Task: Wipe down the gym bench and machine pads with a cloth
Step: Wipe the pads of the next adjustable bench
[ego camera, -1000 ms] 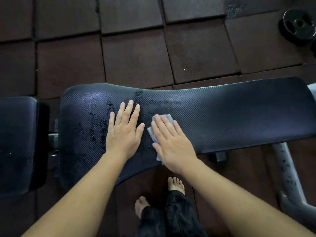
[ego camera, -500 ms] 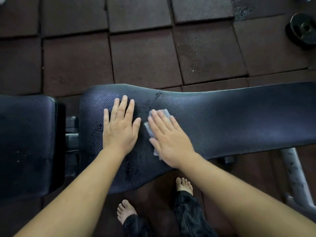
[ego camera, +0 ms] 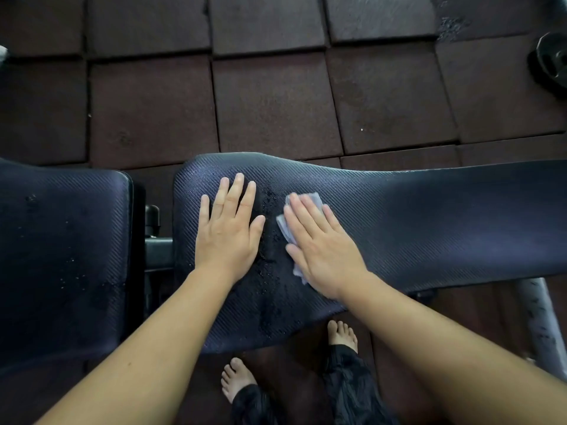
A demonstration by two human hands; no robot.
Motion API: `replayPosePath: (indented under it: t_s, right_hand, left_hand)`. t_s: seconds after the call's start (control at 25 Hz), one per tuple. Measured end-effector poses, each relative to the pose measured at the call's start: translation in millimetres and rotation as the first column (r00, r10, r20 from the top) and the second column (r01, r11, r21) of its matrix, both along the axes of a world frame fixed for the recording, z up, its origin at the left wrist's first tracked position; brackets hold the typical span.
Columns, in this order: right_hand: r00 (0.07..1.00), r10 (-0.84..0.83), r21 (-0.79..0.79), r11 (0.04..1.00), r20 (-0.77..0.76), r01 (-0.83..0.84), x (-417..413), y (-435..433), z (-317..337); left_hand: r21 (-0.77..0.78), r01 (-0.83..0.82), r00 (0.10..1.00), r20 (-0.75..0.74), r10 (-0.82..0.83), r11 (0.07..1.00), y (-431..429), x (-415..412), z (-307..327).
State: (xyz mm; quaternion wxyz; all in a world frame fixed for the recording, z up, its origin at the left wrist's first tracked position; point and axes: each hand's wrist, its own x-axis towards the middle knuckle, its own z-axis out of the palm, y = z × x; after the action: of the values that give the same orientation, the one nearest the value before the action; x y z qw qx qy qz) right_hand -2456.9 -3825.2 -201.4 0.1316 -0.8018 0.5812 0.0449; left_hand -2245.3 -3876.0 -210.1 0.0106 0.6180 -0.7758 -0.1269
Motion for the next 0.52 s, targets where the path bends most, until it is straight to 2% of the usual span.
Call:
replayPosePath:
  t_s: [0.04,0.08,0.2,0.28,0.36,0.44,0.52]
  right_hand:
    - [0.999,0.053,0.006,0.999,0.005,-0.053,-18.0,4.2,-0.6]
    - [0.999,0.035,-0.009,0.999,-0.001,-0.035,-36.8,-1.1,-4.4]
    - [0.964,-0.264,-0.022,0.964,-0.018,0.264,-62.6,-45.5,-6.0]
    - [0.917,-0.398,0.005,0.917,-0.01,0.398,-34.1,-55.5,-2.0]
    - [0.949,-0.315,0.005,0.949,-0.022,0.315,18.5,-25.7,-0.4]
    - [0.996,-0.085,-0.008,0.996,0.011,0.085,57.1,32.3,1.4]
    - [0.997,0.066,-0.034,0.997,0.05,-0.064,43.3,58.6,-1.8]
  left_hand:
    - [0.004,0.001,1.0,0.0,-0.001,1.0,0.5,3.0,0.4]
    - [0.007,0.002,1.0,0.006,-0.002,1.0,2.1,6.2,0.5]
    - [0.007,-0.001,1.0,0.028,0.0,1.0,10.2,16.7,-1.1]
    - [-0.001,0.003,1.0,0.025,-0.003,1.0,13.2,18.5,-2.2]
    - [-0.009,-0.014,1.0,0.005,0.014,1.0,15.4,18.0,-0.9]
    - [-0.008,-0.021,1.0,-0.013,0.021,1.0,19.8,19.8,1.4]
    - [-0.015,-0.012,1.0,-0.008,0.012,1.0,27.1,26.9,2.2]
